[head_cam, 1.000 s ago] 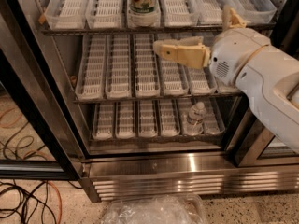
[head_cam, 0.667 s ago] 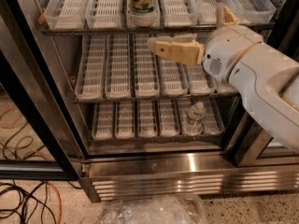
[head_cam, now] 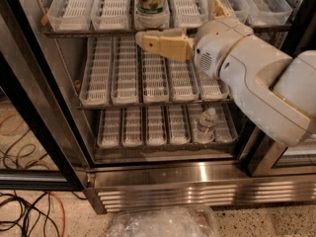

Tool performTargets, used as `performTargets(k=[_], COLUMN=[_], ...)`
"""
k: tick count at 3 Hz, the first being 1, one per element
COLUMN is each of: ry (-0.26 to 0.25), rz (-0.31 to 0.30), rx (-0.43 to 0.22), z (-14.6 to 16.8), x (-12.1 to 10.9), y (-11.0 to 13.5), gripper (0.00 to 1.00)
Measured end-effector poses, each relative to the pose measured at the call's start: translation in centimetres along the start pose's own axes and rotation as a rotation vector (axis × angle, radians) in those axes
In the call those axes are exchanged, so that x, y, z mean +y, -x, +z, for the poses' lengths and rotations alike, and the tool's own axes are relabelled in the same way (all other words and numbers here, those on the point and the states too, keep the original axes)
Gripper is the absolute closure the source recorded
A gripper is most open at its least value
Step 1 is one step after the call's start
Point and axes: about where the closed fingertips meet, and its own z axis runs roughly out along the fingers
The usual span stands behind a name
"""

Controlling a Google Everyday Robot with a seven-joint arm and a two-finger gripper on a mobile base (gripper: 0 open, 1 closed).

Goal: Pick 7up can from top shelf of fridge

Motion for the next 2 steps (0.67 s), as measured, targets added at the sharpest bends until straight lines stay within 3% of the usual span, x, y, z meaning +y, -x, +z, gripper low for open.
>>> performTargets(k=[1,2], ry=[0.0,0.0], rz=[0.0,0.0], rx=[0.0,0.0], z=[0.0,0.0], x=[0.0,0.01], y=[0.0,0.01], gripper=[0.17,0.4])
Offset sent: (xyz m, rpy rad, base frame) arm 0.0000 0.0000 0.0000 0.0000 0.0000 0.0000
